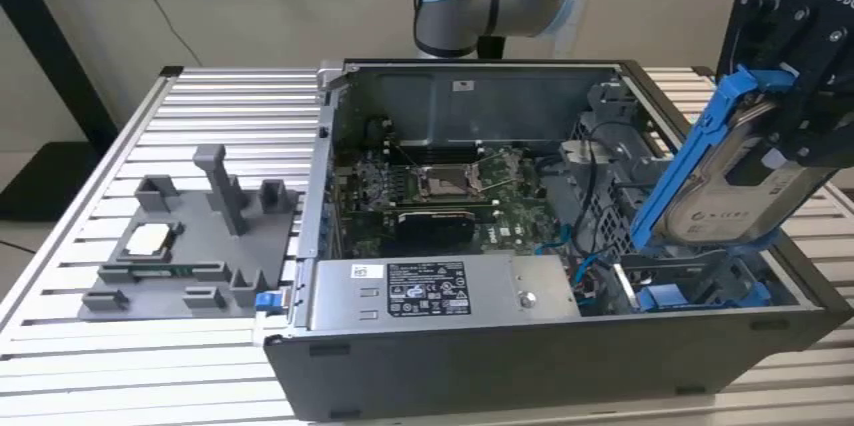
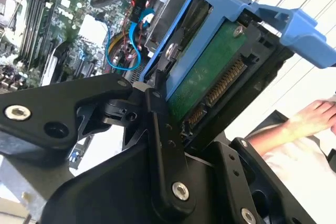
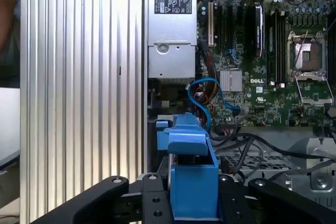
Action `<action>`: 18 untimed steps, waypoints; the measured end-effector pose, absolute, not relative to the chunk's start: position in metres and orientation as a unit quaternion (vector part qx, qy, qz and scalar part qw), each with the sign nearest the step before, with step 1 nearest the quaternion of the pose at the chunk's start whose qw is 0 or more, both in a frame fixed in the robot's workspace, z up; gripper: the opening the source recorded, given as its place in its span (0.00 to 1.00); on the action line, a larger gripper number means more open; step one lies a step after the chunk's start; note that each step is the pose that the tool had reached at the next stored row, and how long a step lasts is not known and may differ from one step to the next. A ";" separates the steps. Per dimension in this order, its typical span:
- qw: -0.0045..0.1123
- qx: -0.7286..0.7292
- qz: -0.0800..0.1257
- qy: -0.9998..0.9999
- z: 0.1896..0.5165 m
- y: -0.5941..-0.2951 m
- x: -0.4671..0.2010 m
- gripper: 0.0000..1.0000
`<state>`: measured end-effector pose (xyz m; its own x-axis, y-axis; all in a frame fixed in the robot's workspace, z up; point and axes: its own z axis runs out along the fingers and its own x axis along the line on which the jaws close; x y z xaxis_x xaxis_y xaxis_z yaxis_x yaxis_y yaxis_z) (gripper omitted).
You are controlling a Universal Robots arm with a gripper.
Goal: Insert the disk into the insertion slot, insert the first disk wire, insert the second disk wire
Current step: 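Insert the disk into the insertion slot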
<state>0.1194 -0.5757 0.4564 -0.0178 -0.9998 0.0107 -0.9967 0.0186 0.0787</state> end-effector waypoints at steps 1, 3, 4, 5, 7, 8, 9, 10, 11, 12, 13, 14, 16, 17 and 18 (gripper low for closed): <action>0.032 0.700 -0.024 -0.713 0.456 -0.576 0.120 0.33; 0.033 0.700 -0.025 -0.713 0.453 -0.581 0.121 0.33; 0.033 0.700 -0.025 -0.713 0.453 -0.581 0.121 0.33; 0.033 0.700 -0.025 -0.713 0.453 -0.581 0.121 0.33; 0.033 0.700 -0.025 -0.713 0.453 -0.581 0.121 0.33; 0.033 0.700 -0.026 -0.713 0.452 -0.581 0.121 0.33; 0.033 0.700 -0.025 -0.713 0.451 -0.581 0.121 0.33; 0.033 0.700 -0.025 -0.713 0.450 -0.581 0.121 0.33; 0.033 0.700 -0.025 -0.713 0.449 -0.581 0.121 0.33; 0.033 0.700 -0.025 -0.713 0.449 -0.581 0.121 0.33; 0.033 0.700 -0.025 -0.713 0.448 -0.581 0.121 0.33; 0.033 0.700 -0.025 -0.713 0.443 -0.581 0.122 0.33; 0.033 0.700 -0.025 -0.713 0.443 -0.581 0.122 0.33; 0.033 0.700 -0.025 -0.713 0.443 -0.581 0.122 0.33; 0.033 0.700 -0.025 -0.713 0.443 -0.581 0.122 0.33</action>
